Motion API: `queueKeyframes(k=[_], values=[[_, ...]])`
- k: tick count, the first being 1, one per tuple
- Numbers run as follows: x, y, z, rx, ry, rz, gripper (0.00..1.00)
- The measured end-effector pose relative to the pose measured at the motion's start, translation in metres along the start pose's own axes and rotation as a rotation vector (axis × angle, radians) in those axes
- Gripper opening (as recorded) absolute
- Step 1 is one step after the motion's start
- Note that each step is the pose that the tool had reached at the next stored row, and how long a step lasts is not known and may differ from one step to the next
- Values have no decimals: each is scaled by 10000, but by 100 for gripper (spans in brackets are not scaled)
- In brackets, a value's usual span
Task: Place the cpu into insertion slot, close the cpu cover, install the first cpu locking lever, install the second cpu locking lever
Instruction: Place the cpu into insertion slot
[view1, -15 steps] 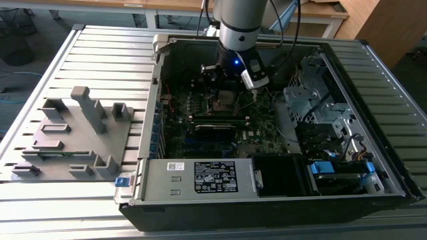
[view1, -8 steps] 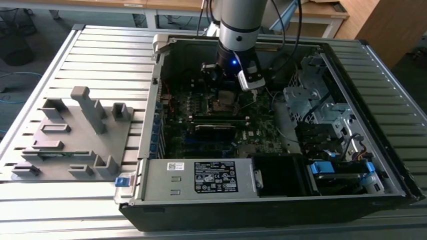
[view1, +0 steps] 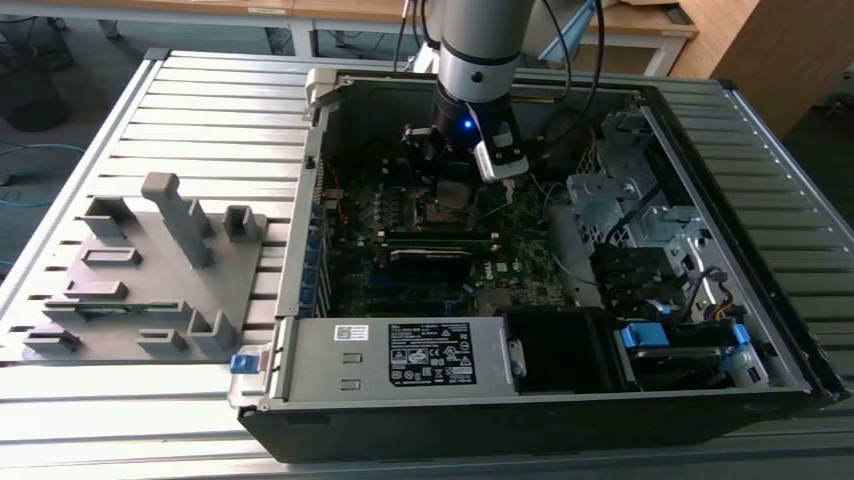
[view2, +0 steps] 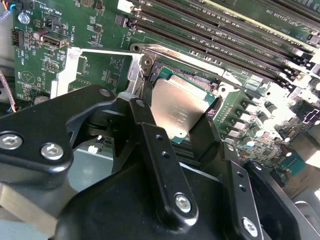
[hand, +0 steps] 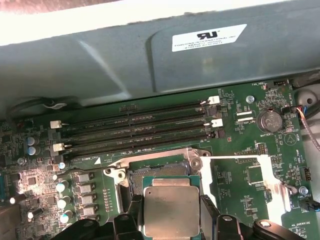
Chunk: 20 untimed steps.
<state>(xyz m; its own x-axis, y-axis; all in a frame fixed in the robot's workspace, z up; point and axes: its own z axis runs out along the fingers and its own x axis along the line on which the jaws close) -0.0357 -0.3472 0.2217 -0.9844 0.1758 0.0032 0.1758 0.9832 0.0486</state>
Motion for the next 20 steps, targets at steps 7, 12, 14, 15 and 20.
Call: queueKeyframes(k=[7, 12, 14, 15, 20], values=[[0, 0, 0, 0, -6, 112, 54], [0, 0, 0, 0, -7, 150, 54], [0, 0, 0, -1, -10, 187, 54], [0, 0, 0, -2, -10, 188, 54], [0, 0, -6, 1, -10, 200, 54]])
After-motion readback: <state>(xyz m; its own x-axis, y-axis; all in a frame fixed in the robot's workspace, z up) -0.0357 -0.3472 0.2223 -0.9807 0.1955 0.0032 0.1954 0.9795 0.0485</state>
